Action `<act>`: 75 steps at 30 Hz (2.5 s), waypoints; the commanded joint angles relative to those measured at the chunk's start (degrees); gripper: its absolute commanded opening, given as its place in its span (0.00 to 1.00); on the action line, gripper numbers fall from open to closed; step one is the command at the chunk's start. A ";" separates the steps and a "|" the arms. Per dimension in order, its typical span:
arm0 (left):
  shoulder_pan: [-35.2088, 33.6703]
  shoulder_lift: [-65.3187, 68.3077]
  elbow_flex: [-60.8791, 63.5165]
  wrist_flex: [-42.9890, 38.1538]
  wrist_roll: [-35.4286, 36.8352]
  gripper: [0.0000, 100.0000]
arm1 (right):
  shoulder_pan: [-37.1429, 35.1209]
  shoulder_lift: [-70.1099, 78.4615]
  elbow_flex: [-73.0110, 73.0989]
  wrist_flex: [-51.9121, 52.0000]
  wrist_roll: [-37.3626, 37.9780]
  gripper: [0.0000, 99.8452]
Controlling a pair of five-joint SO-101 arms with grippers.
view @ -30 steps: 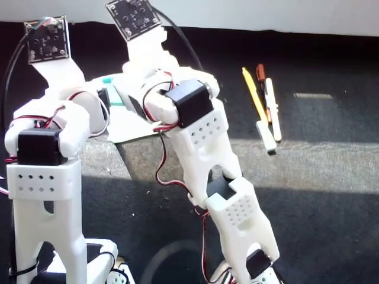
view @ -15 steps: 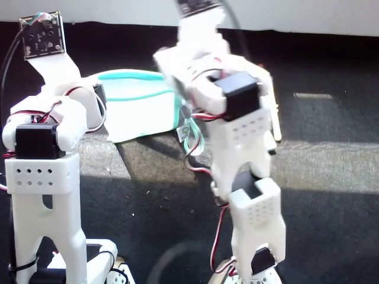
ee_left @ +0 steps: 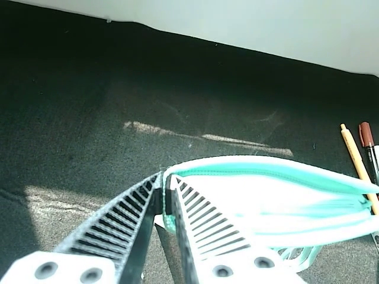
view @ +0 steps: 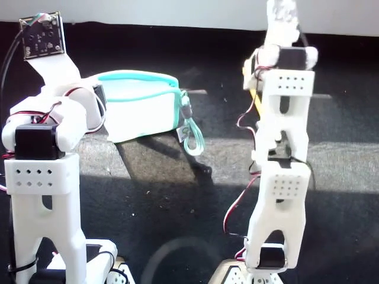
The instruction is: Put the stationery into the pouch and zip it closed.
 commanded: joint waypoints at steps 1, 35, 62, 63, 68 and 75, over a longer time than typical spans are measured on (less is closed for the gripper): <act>-0.31 0.92 0.31 1.49 0.35 0.01 | 0.31 5.05 0.48 -1.19 4.92 0.24; -0.31 0.92 0.84 1.58 0.53 0.01 | 2.07 17.10 5.93 -0.84 25.14 0.18; -0.57 0.92 0.75 1.58 0.35 0.01 | -8.40 11.38 4.62 1.10 20.40 0.00; -0.57 0.92 0.75 1.85 0.35 0.01 | -8.31 11.47 4.53 1.10 20.31 0.00; -0.48 0.92 0.92 1.93 0.35 0.01 | -7.34 7.16 4.53 1.10 11.69 0.00; -0.31 0.92 0.92 2.29 0.35 0.01 | -8.57 -9.36 4.53 0.92 6.33 0.00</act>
